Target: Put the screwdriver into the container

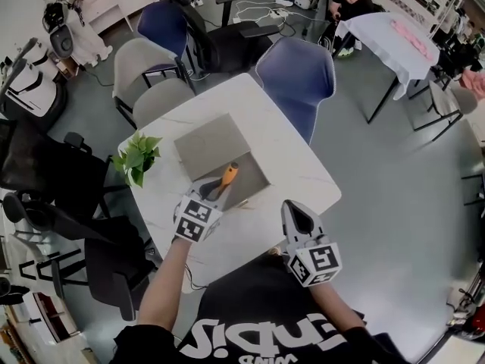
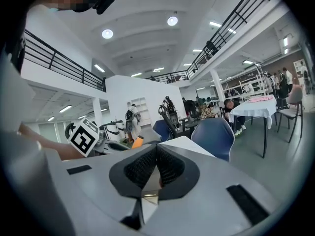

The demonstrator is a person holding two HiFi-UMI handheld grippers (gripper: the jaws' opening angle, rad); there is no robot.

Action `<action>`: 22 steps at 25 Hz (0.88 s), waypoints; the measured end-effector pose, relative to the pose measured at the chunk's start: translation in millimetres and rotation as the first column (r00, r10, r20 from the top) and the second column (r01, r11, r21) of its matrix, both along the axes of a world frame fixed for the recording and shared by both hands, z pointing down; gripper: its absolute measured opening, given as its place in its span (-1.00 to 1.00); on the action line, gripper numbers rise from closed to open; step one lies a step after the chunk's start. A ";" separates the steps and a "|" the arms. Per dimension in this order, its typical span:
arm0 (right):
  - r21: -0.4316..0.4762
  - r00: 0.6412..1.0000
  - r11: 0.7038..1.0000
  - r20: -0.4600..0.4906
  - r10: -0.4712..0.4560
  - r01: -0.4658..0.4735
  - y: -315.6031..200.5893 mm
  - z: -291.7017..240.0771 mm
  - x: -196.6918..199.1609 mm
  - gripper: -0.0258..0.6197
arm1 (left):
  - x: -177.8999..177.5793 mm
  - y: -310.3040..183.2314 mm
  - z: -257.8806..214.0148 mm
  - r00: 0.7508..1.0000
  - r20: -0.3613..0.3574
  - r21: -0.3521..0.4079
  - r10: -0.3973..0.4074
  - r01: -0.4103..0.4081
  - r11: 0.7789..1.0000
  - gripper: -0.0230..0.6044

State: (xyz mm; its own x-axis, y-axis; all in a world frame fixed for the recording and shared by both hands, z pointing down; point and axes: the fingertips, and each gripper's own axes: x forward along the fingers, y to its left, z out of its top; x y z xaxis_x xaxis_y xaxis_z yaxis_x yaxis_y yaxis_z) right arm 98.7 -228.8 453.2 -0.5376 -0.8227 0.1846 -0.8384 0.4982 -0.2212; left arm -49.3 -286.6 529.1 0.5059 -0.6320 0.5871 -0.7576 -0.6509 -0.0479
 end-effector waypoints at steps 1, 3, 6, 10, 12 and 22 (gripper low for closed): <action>-0.001 1.000 1.000 0.001 0.002 -0.002 -0.5 0.8 1.9 -0.89 | 2.3 -2.3 9.7 1.000 0.025 -0.015 0.017 -0.016 1.000 -0.68; -0.003 1.000 1.000 0.002 0.003 -0.003 -1.3 1.6 5.8 -0.89 | 7.0 -6.0 26.4 0.996 0.071 -0.046 0.050 -0.047 0.998 -0.68; -0.007 1.000 1.000 -0.001 0.004 -0.004 -2.0 2.6 10.6 -0.89 | 11.1 -11.5 46.7 0.991 0.108 -0.090 0.080 -0.071 0.993 -0.68; -0.018 1.000 1.000 -0.005 0.007 -0.007 -2.6 5.0 15.0 -0.89 | 12.2 -16.6 70.3 0.984 0.141 -0.152 0.107 -0.085 0.985 -0.68; -0.025 1.000 1.000 -0.006 0.009 -0.009 -3.3 7.6 14.4 -0.89 | 9.4 -17.6 84.1 0.979 0.165 -0.186 0.121 -0.090 0.978 -0.68; -0.036 0.999 0.999 -0.017 0.028 -0.028 -5.9 15.0 16.2 -0.89 | 3.8 -16.5 143.7 0.955 0.221 -0.330 0.200 -0.120 0.936 -0.68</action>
